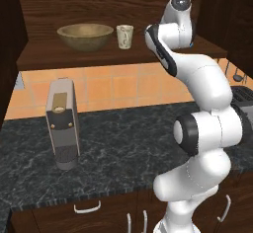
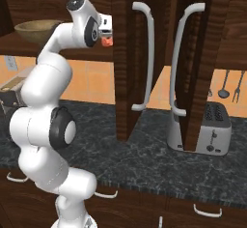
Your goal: Gather all objects into one cabinet and sort the glasses and bowls to opposite sides.
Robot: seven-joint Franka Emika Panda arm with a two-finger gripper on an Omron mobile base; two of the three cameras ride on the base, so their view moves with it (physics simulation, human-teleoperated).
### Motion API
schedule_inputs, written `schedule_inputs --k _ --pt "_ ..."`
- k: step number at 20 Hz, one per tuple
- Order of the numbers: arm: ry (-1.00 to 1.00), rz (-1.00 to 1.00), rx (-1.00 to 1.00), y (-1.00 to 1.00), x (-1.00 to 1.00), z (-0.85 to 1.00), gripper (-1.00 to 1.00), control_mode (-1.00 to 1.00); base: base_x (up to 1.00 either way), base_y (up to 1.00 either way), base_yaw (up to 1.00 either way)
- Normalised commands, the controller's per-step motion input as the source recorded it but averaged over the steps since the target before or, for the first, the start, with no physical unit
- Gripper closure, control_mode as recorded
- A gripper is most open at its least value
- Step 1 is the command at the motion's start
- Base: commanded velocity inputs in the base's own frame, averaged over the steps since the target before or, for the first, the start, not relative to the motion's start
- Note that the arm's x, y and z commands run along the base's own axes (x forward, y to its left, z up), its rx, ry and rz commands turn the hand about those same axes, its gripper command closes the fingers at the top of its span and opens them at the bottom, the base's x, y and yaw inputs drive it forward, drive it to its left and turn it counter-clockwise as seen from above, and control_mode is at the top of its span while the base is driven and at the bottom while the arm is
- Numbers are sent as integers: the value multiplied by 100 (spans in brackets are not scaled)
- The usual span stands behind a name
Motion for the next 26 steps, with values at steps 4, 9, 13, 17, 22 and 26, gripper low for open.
schedule_inputs --k 4,9,13,17,22,26 --pt "15 0 2 -20 56 0 100 -100 0 0 0" --pt "8 0 2 -6 14 -24 100 -100 0 0 0" --pt "2 0 6 0 -10 -52 100 -100 0 0 0" --pt "0 0 3 0 -31 -63 100 -100 0 0 0" --pt "0 0 0 6 -8 -62 -100 -100 0 0 0" --pt "0 0 0 0 0 -38 -100 -100 0 0 0"
